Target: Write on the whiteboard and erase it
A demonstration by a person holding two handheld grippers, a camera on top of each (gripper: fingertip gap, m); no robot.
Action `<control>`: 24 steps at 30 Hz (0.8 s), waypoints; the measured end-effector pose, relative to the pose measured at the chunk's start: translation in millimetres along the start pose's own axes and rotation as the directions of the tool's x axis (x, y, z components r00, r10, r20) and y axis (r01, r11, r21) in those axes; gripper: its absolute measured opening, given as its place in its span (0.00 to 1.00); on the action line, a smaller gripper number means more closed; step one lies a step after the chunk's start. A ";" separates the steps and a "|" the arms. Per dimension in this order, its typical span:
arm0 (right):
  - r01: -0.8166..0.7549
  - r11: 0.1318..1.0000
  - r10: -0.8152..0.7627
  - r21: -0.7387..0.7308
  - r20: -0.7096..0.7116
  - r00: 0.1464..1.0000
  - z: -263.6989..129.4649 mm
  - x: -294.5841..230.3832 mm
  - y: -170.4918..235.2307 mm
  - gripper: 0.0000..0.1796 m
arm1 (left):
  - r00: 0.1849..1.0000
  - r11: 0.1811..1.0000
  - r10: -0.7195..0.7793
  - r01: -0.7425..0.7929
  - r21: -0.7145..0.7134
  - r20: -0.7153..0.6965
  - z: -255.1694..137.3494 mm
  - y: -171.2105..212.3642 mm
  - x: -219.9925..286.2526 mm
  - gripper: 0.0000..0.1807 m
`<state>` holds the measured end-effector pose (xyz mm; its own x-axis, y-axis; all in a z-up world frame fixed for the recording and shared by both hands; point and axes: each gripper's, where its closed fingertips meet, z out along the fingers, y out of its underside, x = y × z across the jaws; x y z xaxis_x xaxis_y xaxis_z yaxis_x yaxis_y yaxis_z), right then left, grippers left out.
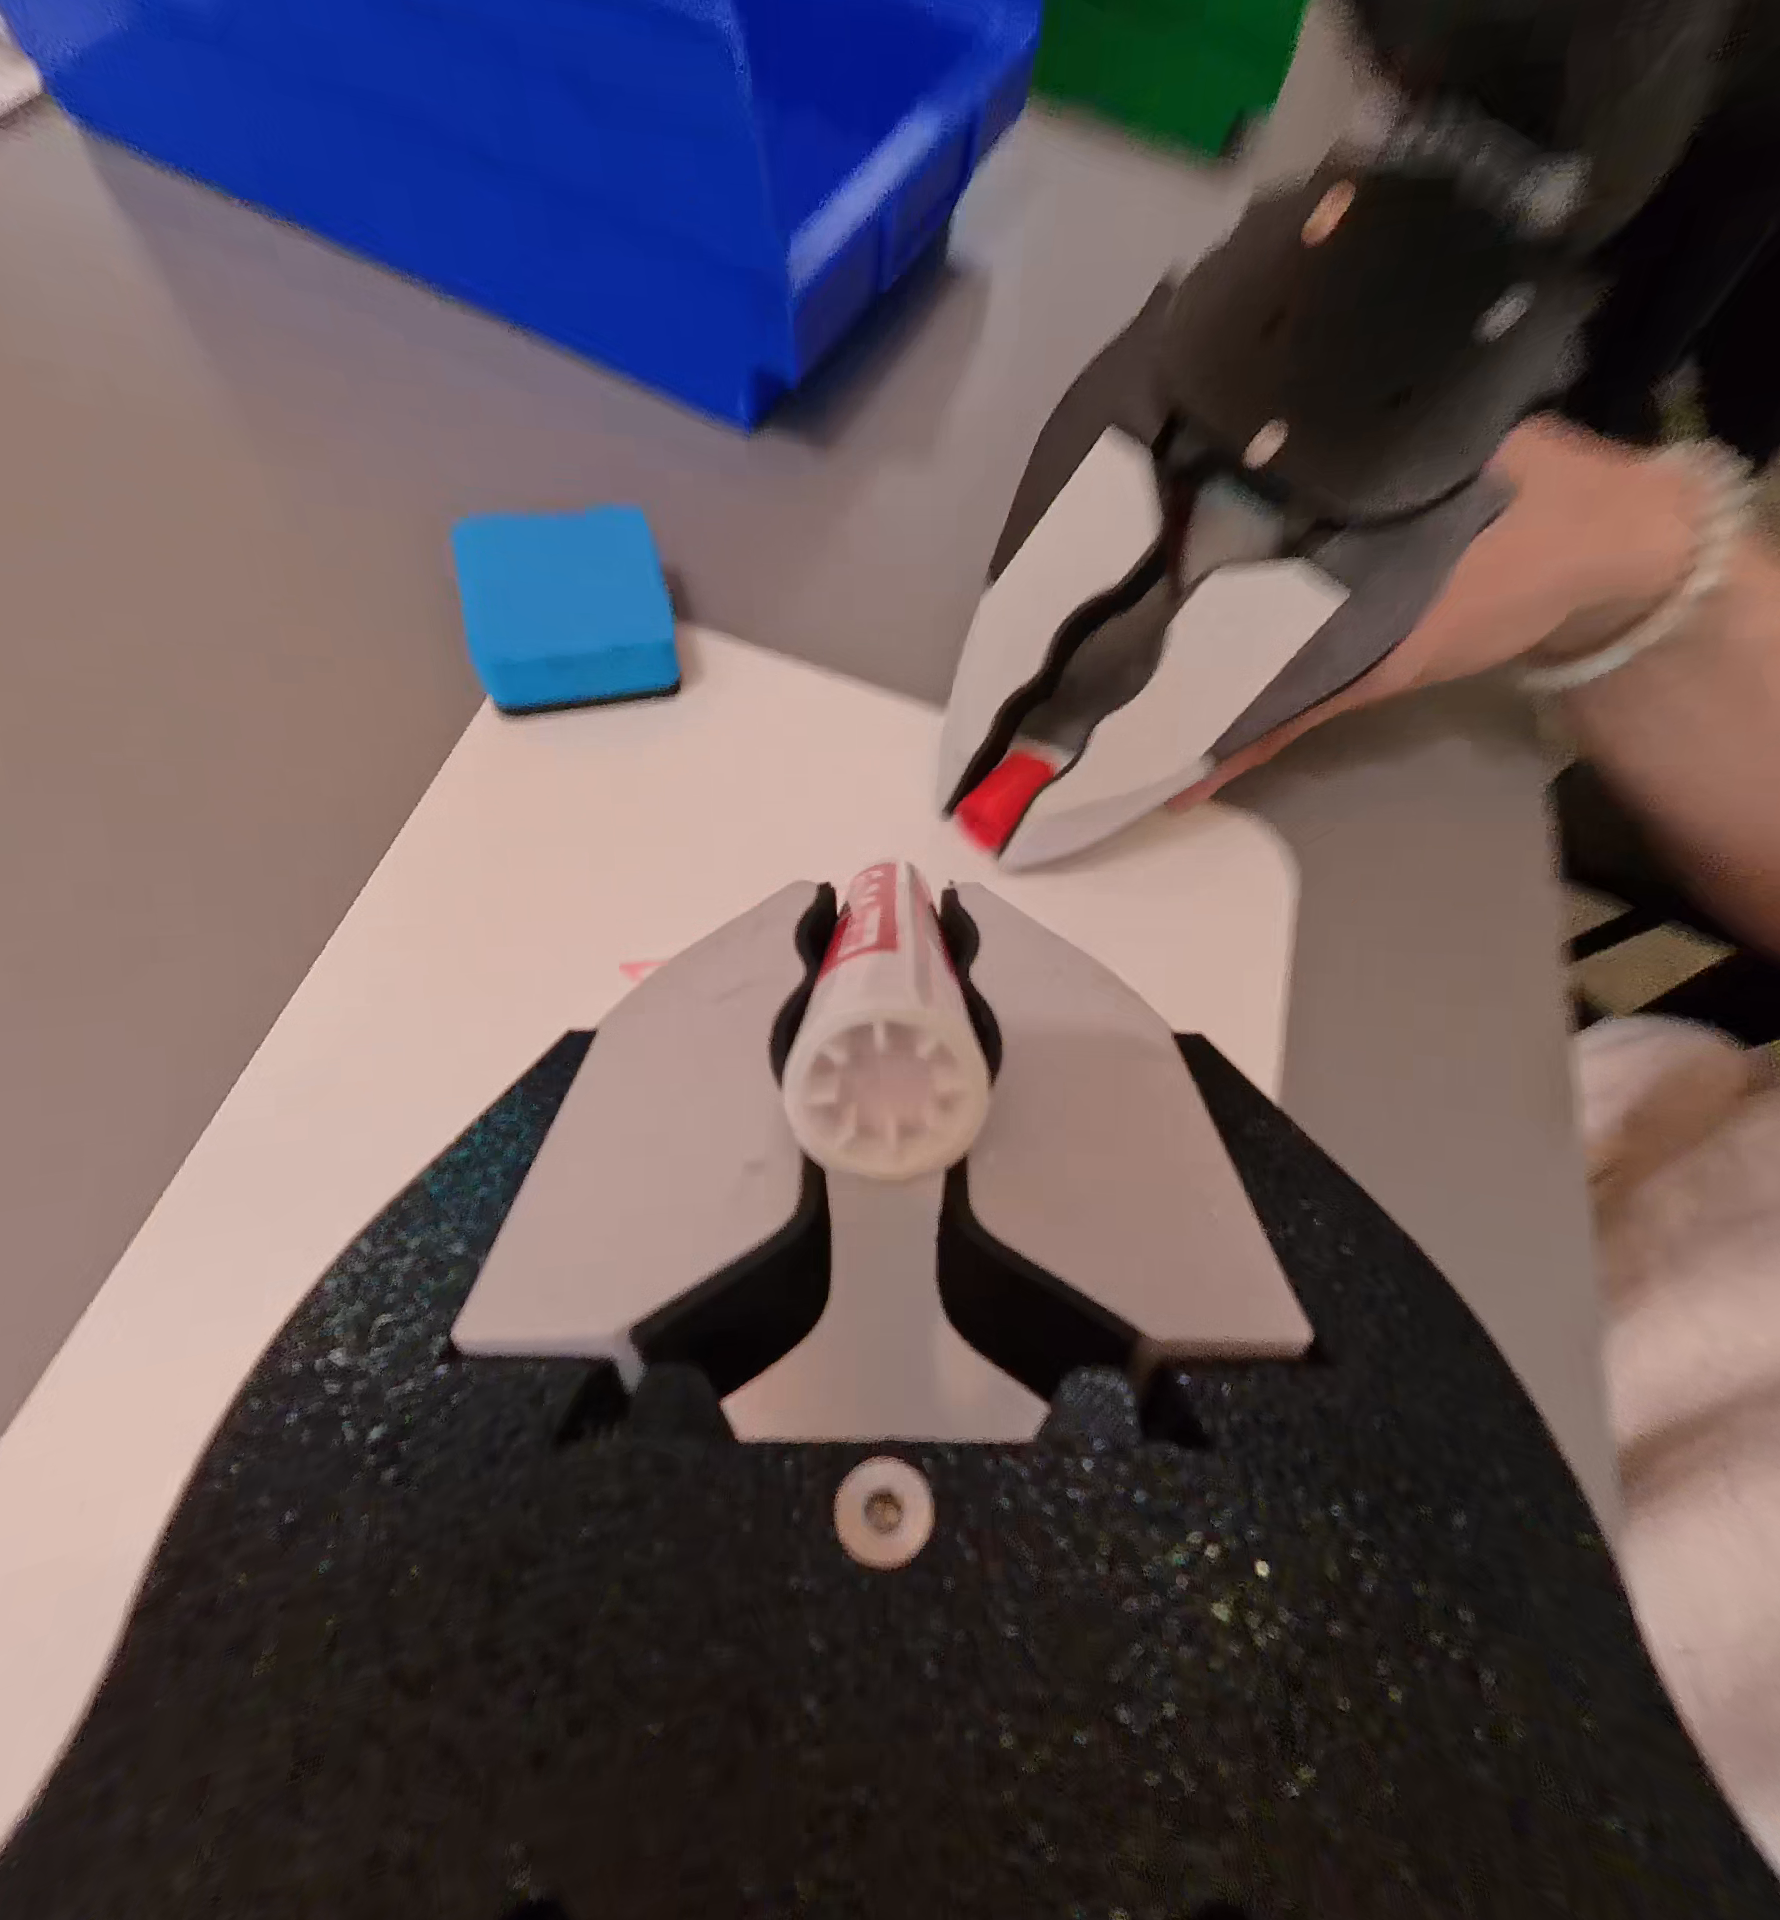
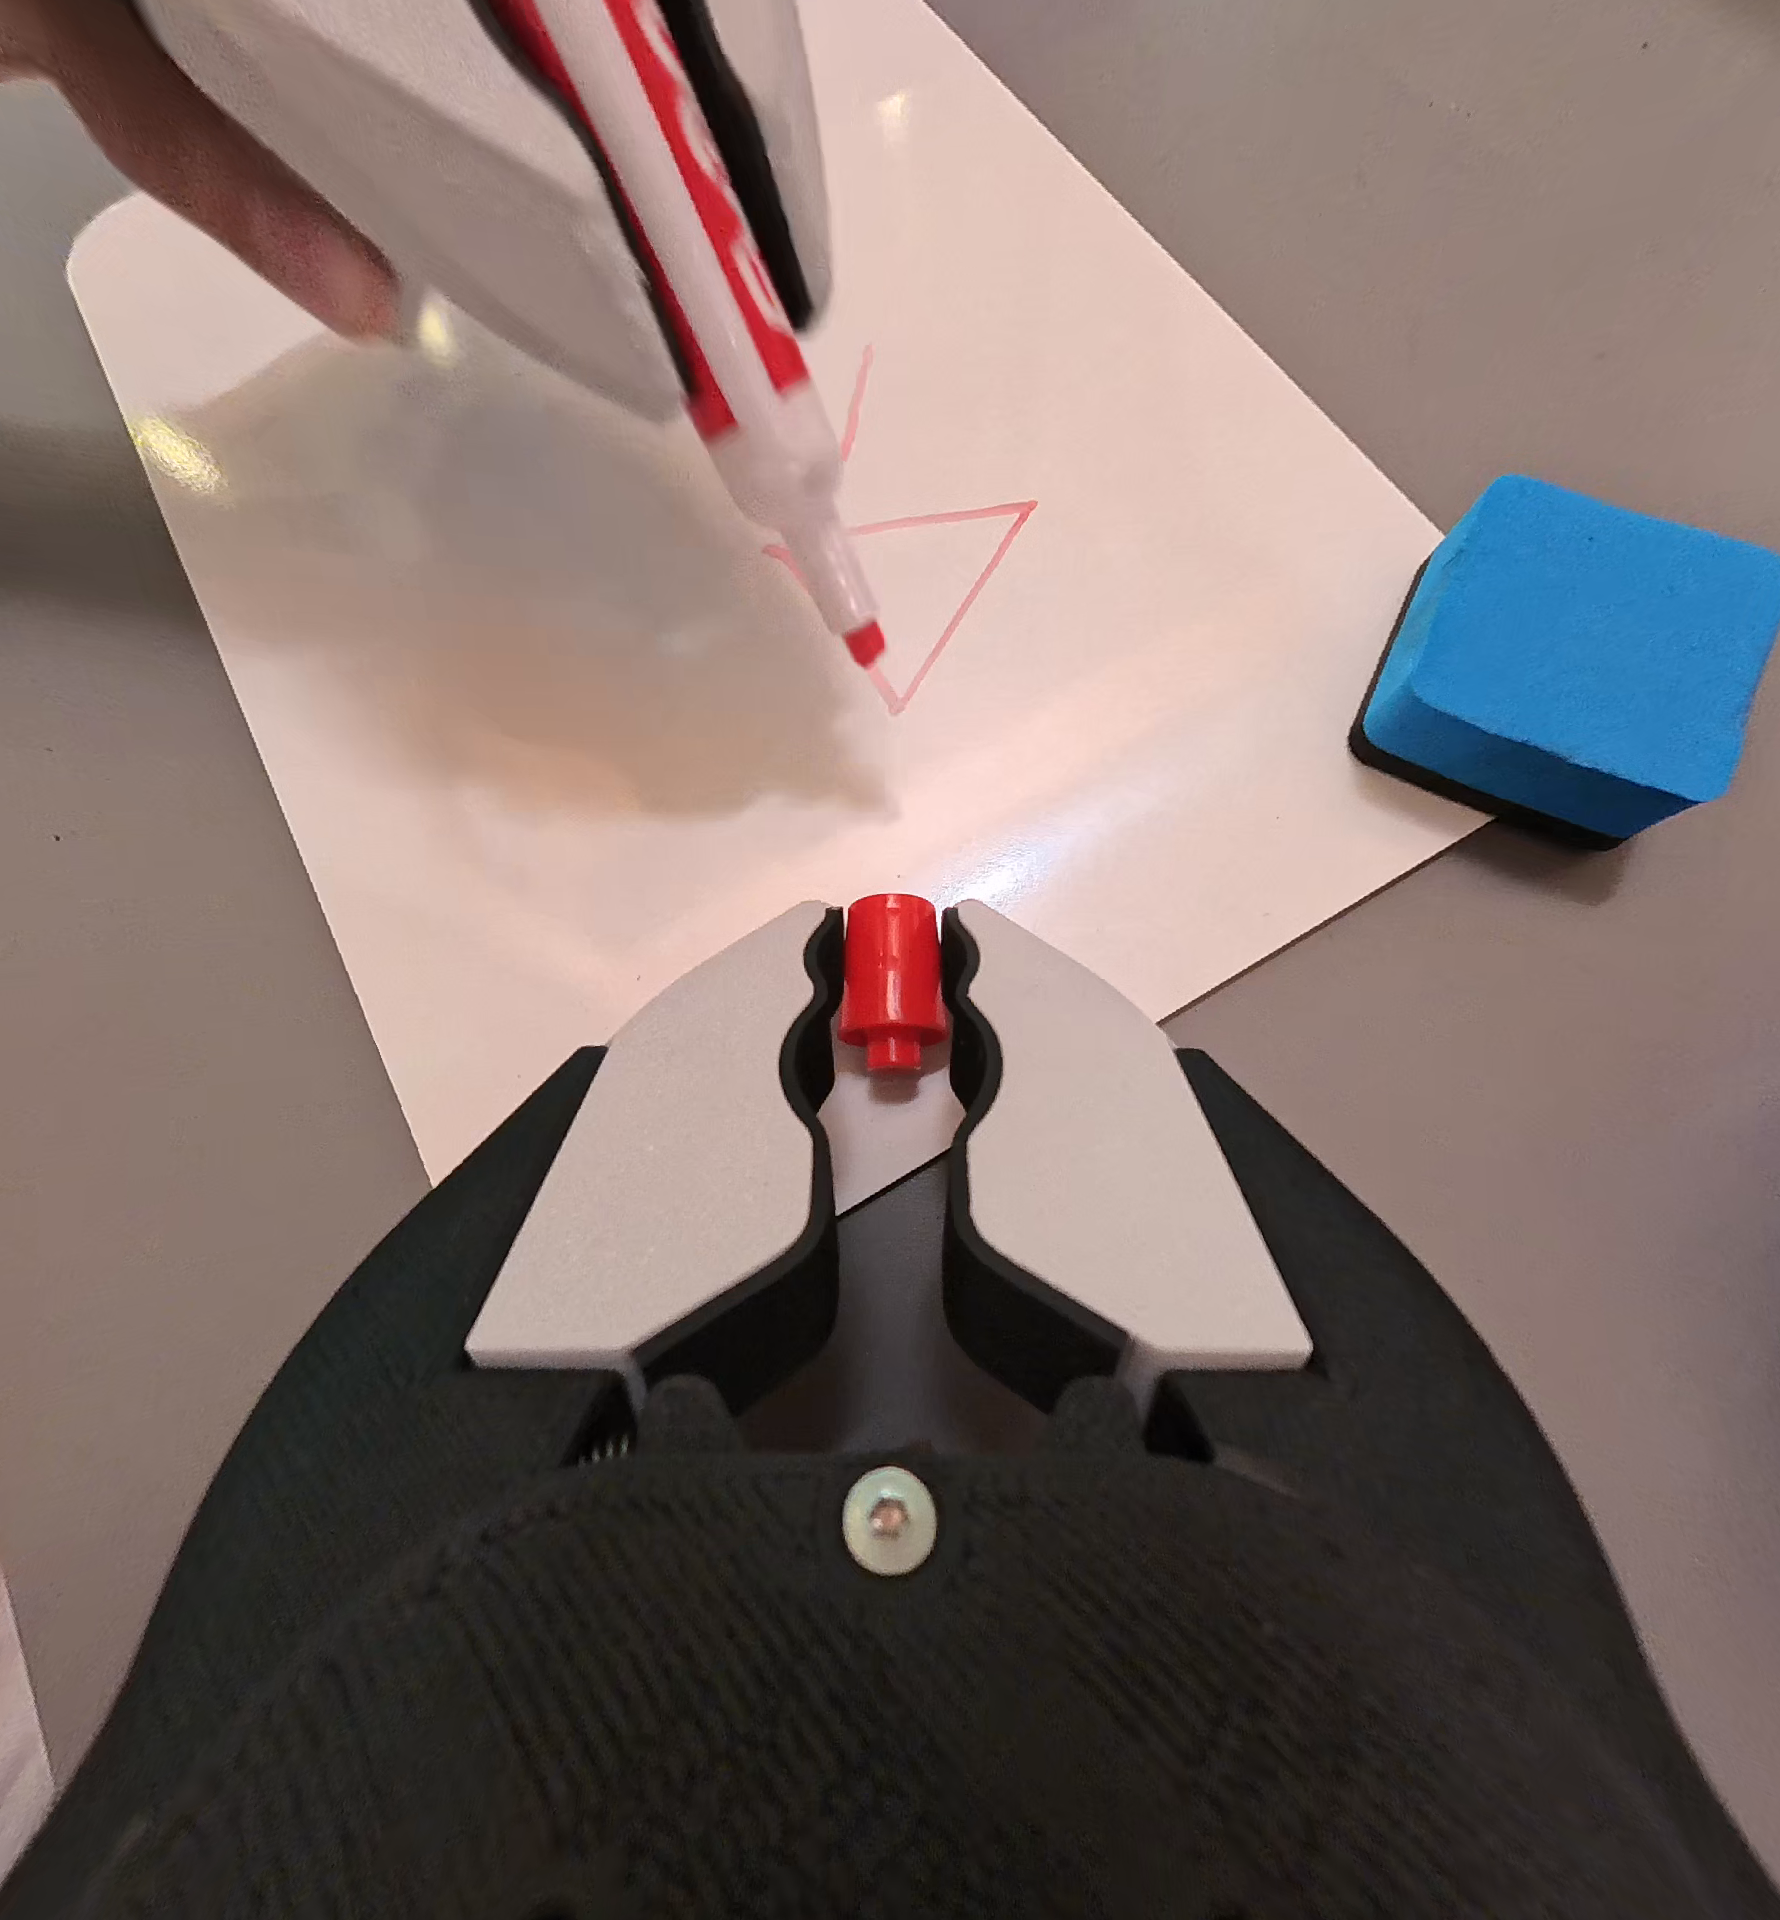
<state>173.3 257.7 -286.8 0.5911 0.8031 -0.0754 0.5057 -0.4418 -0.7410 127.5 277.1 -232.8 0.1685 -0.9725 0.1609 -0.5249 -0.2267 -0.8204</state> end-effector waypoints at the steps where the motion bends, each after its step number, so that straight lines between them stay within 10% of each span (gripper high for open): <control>1: 0.000 1.000 0.000 0.000 0.002 1.000 -0.1 0.0 -0.1 0.10 | 0.999 0.998 -0.020 0.022 0.054 -0.036 -5.4 -7.4 4.6 0.11; 12: 0.073 0.881 -0.149 0.468 0.127 0.981 -50.6 -22.2 -57.6 0.10 | 0.968 0.939 -0.078 0.152 0.310 -0.238 -37.0 -46.7 36.4 0.11; 24: 0.194 0.801 -0.270 0.567 0.052 0.961 -61.2 -43.6 -83.3 0.10 | 0.966 0.953 -0.041 0.115 0.282 -0.256 -38.2 -50.2 48.7 0.11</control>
<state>143.8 235.0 -181.0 0.3989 0.9123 0.0930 0.1634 0.0291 -0.9861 130.1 239.1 -162.8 -0.0294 -0.9438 0.3291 -0.2459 -0.3123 -0.9176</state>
